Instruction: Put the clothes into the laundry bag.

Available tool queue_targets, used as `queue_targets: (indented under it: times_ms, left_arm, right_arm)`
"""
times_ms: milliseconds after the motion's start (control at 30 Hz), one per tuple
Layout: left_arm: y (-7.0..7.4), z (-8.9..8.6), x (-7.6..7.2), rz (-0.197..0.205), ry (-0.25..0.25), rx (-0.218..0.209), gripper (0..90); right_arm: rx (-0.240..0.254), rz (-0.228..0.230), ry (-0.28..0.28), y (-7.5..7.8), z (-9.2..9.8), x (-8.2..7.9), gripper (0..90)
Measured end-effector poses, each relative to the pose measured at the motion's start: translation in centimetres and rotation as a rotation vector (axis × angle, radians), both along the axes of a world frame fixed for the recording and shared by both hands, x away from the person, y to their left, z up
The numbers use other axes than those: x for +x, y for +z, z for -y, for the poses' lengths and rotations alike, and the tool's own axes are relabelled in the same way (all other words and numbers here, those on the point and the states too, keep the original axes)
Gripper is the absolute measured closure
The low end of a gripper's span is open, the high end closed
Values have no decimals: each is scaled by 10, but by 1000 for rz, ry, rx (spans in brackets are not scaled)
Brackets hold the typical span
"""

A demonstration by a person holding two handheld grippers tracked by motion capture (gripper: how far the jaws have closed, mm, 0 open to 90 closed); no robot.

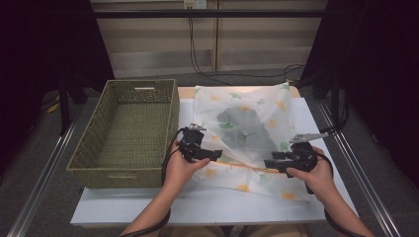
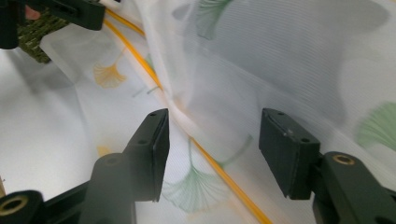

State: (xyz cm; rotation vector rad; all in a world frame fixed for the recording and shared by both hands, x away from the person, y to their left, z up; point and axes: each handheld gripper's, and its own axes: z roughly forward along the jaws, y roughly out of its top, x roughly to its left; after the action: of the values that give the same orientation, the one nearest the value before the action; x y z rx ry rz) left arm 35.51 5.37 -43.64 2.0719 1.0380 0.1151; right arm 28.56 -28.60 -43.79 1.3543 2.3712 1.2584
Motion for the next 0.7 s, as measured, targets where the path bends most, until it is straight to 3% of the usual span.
queue_targets:
  times_ms: [67,167,200,233,367,600,700]
  left_arm:
    - [-1,1,0,-4,-4,-5,102]
    - [-2,1,-1,-3,-6,1,100]
    - [-1,0,0,-5,-24,24,100]
    - [-2,1,-1,-7,-7,3,100]
    - [-2,-1,0,-12,-21,21,99]
    - [-1,0,0,-7,-25,9,99]
    - [-1,0,-1,-10,-30,9,99]
  right_arm:
    - [-5,8,-19,0,8,-3,421]
    - [32,-6,-50,0,18,-7,409]
    - [20,-3,-52,1,21,-8,408]
    - [1,-1,-61,0,24,-10,403]
    - [-29,11,-87,-1,32,-14,384]
    - [-55,8,-125,-8,44,-17,377]
    - [-91,14,-144,-11,49,-18,372]
